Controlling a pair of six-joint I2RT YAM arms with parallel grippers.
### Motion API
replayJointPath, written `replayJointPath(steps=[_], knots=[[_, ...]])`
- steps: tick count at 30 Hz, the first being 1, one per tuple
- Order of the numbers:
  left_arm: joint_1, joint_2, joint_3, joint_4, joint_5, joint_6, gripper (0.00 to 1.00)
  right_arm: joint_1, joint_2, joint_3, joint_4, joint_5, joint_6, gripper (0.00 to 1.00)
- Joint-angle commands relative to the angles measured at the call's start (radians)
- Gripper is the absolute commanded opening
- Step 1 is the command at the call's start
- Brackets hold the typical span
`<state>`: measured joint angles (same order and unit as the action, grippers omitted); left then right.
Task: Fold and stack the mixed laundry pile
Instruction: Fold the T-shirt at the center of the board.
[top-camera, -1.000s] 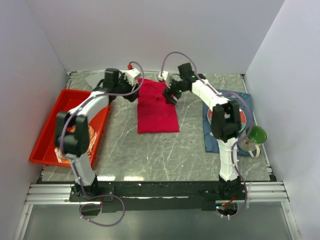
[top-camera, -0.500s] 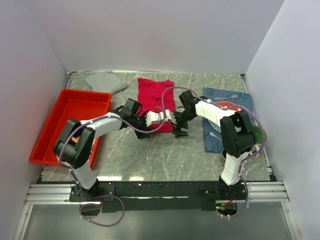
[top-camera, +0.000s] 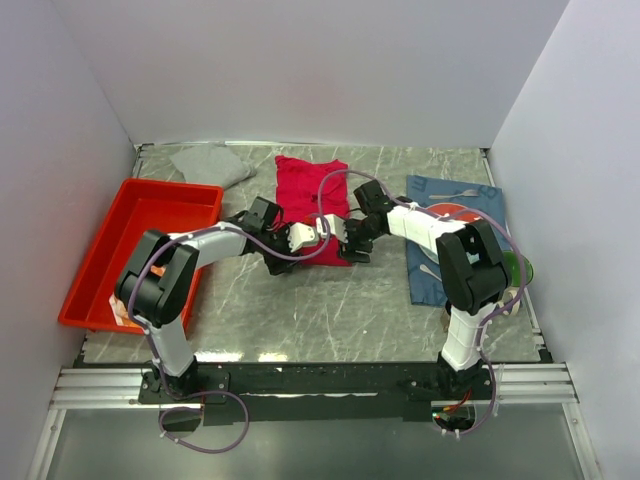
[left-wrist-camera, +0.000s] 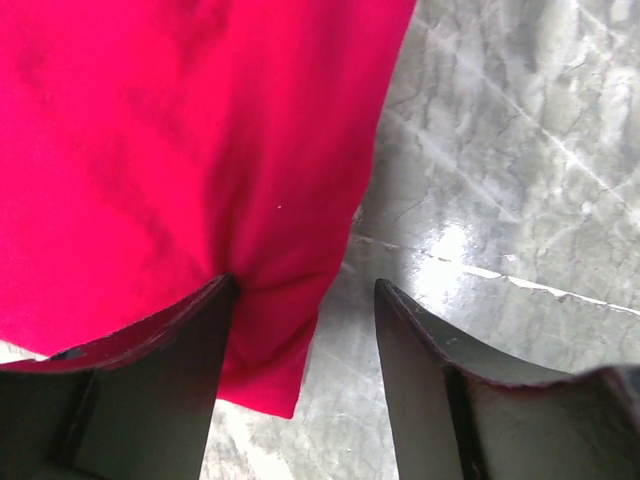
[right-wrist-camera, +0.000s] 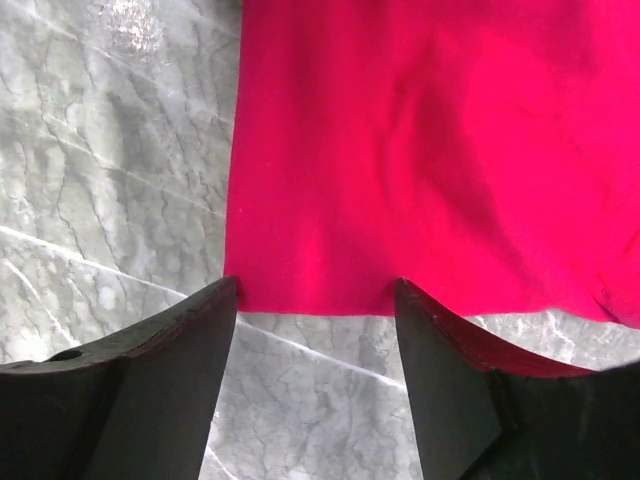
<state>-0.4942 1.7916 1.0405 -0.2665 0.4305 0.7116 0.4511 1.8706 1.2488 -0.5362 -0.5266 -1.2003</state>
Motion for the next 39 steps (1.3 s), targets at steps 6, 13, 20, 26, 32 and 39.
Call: replayJointPath(steps=[6, 13, 20, 26, 32, 39], knots=[[0.011, -0.118, -0.014, 0.075, 0.037, 0.003, 0.65, -0.009, 0.006, 0.136, -0.160, -0.168, 0.154, 0.79], [0.046, -0.219, -0.034, 0.036, 0.111, 0.032, 0.69, -0.068, -0.048, 0.135, -0.203, -0.309, 0.084, 0.87], [0.055, -0.213, -0.123, 0.081, 0.082, 0.071, 0.70, -0.083, -0.088, 0.039, -0.119, -0.256, -0.103, 0.89], [0.057, -0.097, -0.077, 0.072, 0.094, 0.094, 0.70, -0.017, -0.137, -0.130, 0.037, -0.113, -0.286, 0.90], [0.057, -0.021, -0.007, 0.026, 0.087, 0.117, 0.69, 0.054, -0.064, -0.112, 0.143, 0.013, -0.210, 0.88], [0.057, 0.012, 0.021, 0.009, 0.056, 0.123, 0.53, 0.072, -0.031, -0.126, 0.156, 0.076, -0.212, 0.49]])
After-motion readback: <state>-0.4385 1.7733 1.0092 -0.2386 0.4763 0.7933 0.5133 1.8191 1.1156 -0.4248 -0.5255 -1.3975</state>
